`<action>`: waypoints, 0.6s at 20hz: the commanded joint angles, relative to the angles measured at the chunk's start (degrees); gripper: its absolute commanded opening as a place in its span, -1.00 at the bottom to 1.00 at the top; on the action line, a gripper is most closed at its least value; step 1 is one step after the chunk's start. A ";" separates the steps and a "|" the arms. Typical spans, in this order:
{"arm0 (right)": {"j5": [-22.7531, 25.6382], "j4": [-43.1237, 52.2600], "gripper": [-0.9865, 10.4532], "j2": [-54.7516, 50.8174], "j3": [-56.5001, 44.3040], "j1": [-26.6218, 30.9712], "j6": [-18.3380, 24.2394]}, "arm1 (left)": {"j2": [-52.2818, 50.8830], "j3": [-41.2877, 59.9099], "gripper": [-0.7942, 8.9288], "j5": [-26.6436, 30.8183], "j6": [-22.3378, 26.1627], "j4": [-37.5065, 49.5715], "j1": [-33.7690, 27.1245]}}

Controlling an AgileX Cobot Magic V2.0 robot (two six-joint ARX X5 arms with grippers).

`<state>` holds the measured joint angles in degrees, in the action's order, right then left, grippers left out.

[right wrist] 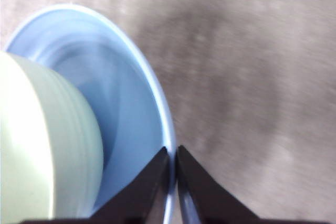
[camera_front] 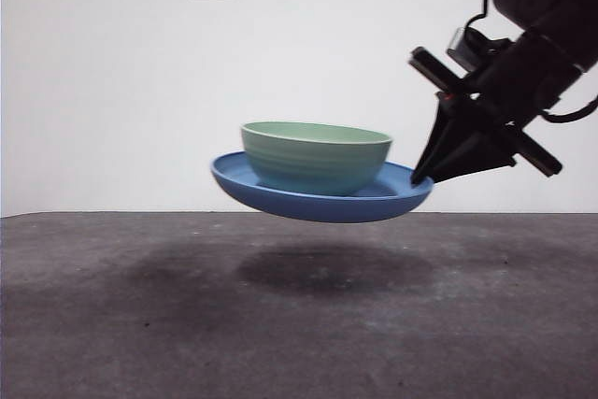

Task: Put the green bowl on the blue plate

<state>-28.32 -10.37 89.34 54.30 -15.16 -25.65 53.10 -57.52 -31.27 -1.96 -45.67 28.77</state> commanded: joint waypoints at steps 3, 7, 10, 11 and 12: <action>1.40 3.37 -0.81 4.15 0.90 -2.86 -4.02 | 0.44 -0.37 -0.20 -0.17 1.14 0.22 0.33; 2.34 6.60 -0.81 8.35 0.90 -4.52 -5.99 | 0.44 -0.37 -0.20 -0.17 1.11 0.22 0.35; 2.91 8.33 -0.81 11.39 0.90 -4.98 -6.97 | 0.44 -0.37 -0.20 -0.17 1.11 0.04 0.35; 2.93 8.44 -0.81 12.04 0.90 -5.01 -6.97 | 0.44 -0.37 -0.20 -0.17 1.11 -0.07 0.35; 2.97 8.50 -0.81 12.61 0.90 -5.03 -6.97 | 0.44 -0.37 -0.20 -0.17 1.11 -0.15 0.35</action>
<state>-25.06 -3.07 101.12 54.30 -19.84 -31.59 53.10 -57.52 -31.29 -1.96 -46.15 28.77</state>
